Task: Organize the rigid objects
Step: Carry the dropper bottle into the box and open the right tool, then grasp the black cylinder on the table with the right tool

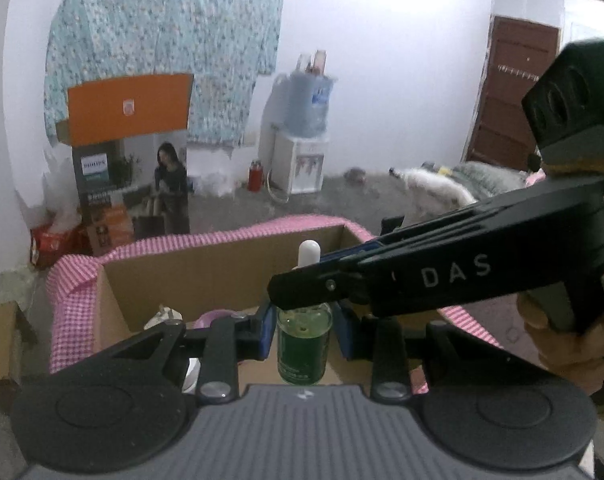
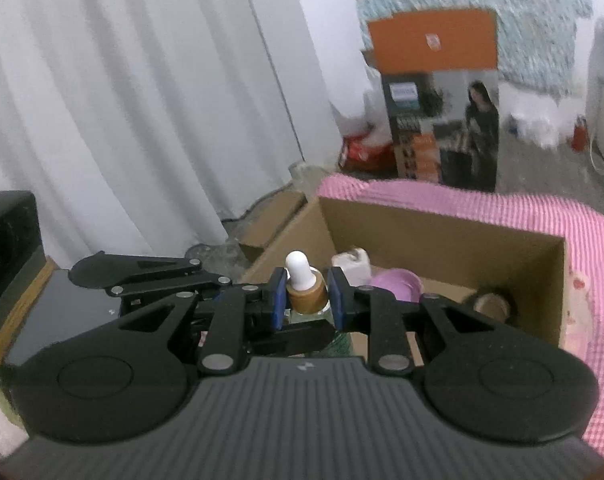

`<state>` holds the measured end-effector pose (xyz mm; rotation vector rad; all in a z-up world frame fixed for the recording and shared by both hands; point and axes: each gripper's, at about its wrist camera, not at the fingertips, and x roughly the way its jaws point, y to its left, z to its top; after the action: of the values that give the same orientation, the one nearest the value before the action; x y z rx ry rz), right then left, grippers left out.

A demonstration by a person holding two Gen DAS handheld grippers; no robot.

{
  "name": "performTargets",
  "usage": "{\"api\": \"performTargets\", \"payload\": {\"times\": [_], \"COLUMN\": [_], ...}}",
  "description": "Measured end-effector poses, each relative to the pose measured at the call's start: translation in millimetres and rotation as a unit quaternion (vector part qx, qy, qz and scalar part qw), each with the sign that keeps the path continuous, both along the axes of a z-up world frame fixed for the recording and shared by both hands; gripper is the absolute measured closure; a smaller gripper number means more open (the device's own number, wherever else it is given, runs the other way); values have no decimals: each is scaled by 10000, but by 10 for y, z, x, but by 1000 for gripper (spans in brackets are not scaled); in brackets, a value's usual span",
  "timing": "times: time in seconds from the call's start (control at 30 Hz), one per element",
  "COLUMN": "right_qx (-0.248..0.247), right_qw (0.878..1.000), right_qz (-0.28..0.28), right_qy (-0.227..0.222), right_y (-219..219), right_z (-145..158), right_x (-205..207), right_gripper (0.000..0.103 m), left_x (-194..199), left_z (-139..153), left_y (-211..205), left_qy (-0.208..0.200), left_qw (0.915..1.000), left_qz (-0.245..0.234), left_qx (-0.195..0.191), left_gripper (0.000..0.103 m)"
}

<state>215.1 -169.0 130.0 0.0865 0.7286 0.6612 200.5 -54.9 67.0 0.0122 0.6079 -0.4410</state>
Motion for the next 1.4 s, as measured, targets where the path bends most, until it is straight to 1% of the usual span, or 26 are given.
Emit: {"api": "performTargets", "payload": {"times": [0.13, 0.23, 0.37, 0.43, 0.57, 0.63, 0.73, 0.77, 0.83, 0.87, 0.9, 0.93, 0.97, 1.0, 1.07, 1.1, 1.2, 1.33, 1.4], "right_qx": [75, 105, 150, 134, 97, 39, -191, -225, -148, -114, -96, -105, -118, -124, -92, -42, 197, 608, 854], "right_qw": [9991, 9979, 9964, 9958, 9948, 9945, 9936, 9930, 9930, 9930, 9933, 9939, 9945, 9953, 9964, 9967, 9975, 9962, 9935], "right_qz": [-62, -56, -7, 38, 140, 168, 238, 257, 285, 286, 273, 234, 188, 143, 65, 14, -198, -549, -728], "right_qy": [412, 639, 836, 902, 1002, 1036, 1086, 1127, 1139, 1137, 1117, 1075, 1019, 953, 843, 806, 642, 282, 193], "right_y": [-81, -71, -33, 30, 131, 164, 253, 260, 253, 253, 252, 253, 249, 238, 191, 145, -43, -411, -608], "right_z": [-296, -534, -792, -885, -1024, -1076, -1183, -1206, -1181, -1162, -1138, -1104, -1074, -1034, -945, -895, -709, -500, -483], "right_x": [265, 407, 549, 614, 673, 707, 714, 718, 717, 719, 715, 703, 689, 667, 601, 552, 333, -196, -481], "right_gripper": [82, 82, 82, 82, 82, 82, 80, 79, 79, 74, 66, 60, 50, 47, 45, 42, 37, 36, 36], "left_x": [246, 340, 437, 482, 491, 469, 404, 380, 333, 317, 291, 263, 229, 181, 92, 20, -215, -576, -722], "left_z": [-236, -378, -519, -563, -651, -664, -647, -635, -602, -594, -577, -558, -532, -499, -426, -383, -270, -187, -204], "left_y": [-16, 5, 21, 62, 118, 131, 118, 119, 100, 89, 91, 90, 92, 99, 105, 117, 151, 199, 238], "left_qy": [355, 536, 779, 903, 1041, 1046, 924, 867, 804, 793, 780, 766, 741, 706, 621, 559, 377, 296, 286], "left_qw": [9993, 9984, 9965, 9954, 9938, 9938, 9948, 9952, 9957, 9958, 9959, 9961, 9964, 9968, 9976, 9980, 9990, 9994, 9995], "left_qz": [86, 138, 173, 166, 191, 182, 158, 148, 125, 122, 118, 114, 108, 105, 85, 84, 76, 22, -17], "left_qx": [21, 124, 260, 269, 329, 341, 393, 427, 450, 447, 433, 417, 393, 360, 301, 283, 247, 174, 90], "left_gripper": [71, 71, 71, 66, 63, 54, 42, 41, 35, 34, 33, 31, 29, 26, 22, 20, 15, 12, 9]}}
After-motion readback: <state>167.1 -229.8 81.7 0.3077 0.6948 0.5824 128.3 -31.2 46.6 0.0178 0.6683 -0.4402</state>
